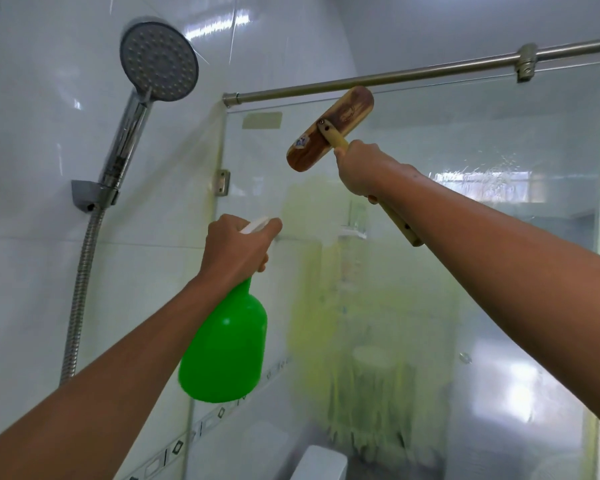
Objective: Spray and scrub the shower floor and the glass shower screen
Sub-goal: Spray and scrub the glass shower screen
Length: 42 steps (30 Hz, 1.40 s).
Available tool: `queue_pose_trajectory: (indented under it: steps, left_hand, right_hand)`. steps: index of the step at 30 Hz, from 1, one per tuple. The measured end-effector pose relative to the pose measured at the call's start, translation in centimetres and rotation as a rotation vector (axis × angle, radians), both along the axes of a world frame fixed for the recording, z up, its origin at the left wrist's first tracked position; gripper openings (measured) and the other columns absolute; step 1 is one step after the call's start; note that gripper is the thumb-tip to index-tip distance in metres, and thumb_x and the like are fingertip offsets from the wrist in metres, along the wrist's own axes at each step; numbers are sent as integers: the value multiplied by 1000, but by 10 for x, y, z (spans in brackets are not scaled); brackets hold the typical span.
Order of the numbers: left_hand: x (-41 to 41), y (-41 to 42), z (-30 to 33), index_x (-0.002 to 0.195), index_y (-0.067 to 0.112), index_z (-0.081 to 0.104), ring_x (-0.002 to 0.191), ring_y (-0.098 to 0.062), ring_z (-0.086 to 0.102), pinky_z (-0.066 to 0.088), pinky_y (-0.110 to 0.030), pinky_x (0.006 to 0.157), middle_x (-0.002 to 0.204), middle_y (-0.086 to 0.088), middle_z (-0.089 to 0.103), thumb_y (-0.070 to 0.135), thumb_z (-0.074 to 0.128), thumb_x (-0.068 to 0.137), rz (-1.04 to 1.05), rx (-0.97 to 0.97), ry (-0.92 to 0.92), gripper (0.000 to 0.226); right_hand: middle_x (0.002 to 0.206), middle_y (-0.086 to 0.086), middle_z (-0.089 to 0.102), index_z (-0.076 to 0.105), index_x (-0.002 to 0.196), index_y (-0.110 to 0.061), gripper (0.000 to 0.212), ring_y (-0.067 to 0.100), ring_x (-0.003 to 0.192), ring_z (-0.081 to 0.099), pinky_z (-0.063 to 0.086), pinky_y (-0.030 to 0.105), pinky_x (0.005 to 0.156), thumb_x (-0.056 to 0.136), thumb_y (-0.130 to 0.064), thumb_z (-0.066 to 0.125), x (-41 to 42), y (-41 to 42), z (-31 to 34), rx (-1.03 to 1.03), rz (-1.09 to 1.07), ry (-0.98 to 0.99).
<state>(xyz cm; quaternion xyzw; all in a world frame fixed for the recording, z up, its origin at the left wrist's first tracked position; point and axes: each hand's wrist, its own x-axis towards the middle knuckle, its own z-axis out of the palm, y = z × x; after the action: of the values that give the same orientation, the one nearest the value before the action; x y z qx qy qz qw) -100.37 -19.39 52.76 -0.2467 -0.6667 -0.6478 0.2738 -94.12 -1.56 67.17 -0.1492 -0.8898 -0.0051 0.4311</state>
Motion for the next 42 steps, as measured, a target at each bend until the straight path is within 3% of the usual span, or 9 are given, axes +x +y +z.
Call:
queue_pose_trajectory:
  steps: [8,10,14,20,23,27,30,35,42]
  left_hand:
    - [-4,-15,0,70,1,75,54,-22,73,66,-43,74,57,-10,73,46,76,88,28,75,21,49]
    - [0,-17,0,67,4,75,59,-25,76,65,-46,78,56,-6,73,47,74,87,47,15,48,48]
    - [2,-30,4,69,5,77,60,-25,77,66,-45,79,60,-8,75,45,77,87,13,49,20,44]
    - [6,-41,9,74,6,77,61,-22,78,65,-36,76,63,-7,77,45,77,88,-1,48,17,41]
    - [6,-46,6,75,4,78,61,-21,78,65,-35,75,65,-8,77,43,78,88,-15,45,14,41]
    - [4,-55,5,76,4,77,61,-22,78,66,-41,78,65,-8,77,44,78,89,-31,38,7,42]
    - [3,-56,6,75,4,77,63,-24,78,66,-43,82,65,-8,77,44,78,88,-27,22,7,42]
    - [-1,-55,8,76,4,77,63,-23,79,66,-44,81,66,-8,77,42,79,87,-50,46,5,40]
    - [-1,-46,11,76,4,78,62,-22,78,66,-44,82,65,-8,77,44,78,88,-77,31,18,41]
  right_hand:
    - [119,20,58,48,128,-8,39,35,94,62,44,37,73,108,-34,26,-5,-18,-88,362,-54,-338]
    - [108,12,60,49,122,-13,35,27,80,61,43,33,65,108,-37,27,-1,-26,-109,394,-55,-437]
    - [123,19,58,48,133,-8,42,37,101,62,46,39,79,108,-34,28,-2,-21,-59,326,-47,-283]
    - [86,7,52,47,110,-9,38,24,70,60,49,38,57,106,-41,25,-8,-9,-10,108,-42,-44]
    - [112,17,59,49,130,-9,42,37,98,64,44,39,71,106,-35,27,-27,-12,-75,353,-61,-229]
    - [117,19,61,49,126,-8,44,34,93,62,41,34,71,107,-41,27,-13,-28,-128,379,23,-501]
    - [123,21,58,48,129,-5,39,37,105,62,46,38,79,108,-32,29,-13,-32,-74,358,-39,-332]
    - [107,16,59,43,135,-12,38,31,82,66,60,44,71,107,-32,26,0,-24,2,119,-56,-50]
    - [90,11,60,50,111,-8,44,31,73,63,49,38,62,105,-46,27,-13,-7,-149,286,-7,-315]
